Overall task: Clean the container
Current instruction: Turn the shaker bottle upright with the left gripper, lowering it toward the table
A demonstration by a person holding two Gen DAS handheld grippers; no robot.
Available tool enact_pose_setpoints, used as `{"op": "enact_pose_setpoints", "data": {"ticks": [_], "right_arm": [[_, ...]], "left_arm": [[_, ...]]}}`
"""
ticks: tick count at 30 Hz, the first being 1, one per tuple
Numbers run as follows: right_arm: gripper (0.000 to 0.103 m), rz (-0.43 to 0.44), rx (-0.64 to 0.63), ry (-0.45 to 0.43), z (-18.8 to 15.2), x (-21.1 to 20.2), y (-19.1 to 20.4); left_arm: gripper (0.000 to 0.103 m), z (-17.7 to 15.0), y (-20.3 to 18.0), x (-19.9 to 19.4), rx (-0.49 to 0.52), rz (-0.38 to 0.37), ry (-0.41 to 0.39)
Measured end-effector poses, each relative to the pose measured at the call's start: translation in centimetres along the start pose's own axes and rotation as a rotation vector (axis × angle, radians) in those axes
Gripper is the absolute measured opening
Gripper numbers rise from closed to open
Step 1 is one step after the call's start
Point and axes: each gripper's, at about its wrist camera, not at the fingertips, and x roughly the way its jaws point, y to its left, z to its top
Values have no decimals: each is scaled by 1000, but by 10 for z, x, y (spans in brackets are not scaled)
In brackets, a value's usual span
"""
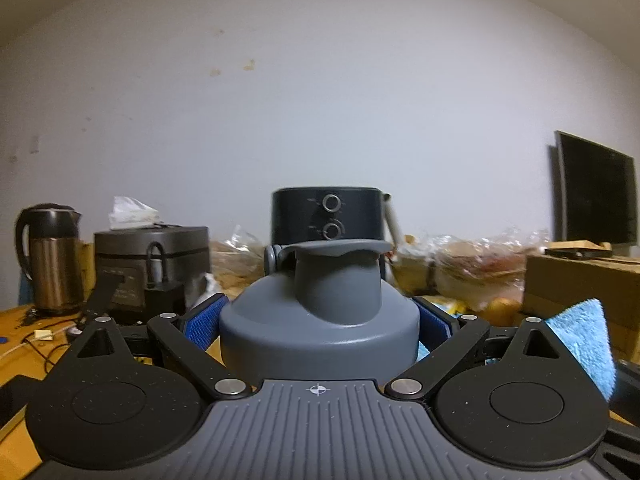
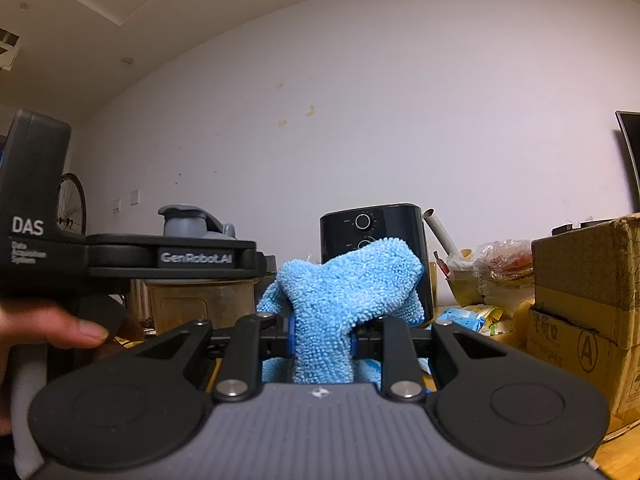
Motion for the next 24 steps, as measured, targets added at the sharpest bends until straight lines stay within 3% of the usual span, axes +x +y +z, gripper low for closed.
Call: {"op": "enact_pose_setpoints", "data": {"ticks": [7,24], "right_arm": [[22,-5,4,-1,0,-1,-3],[22,-2,0,1,-1,0,-2]], "left_arm": [[103,3,-7,2,11,46,16],[103,2,-17,2,-3,114,18]]}}
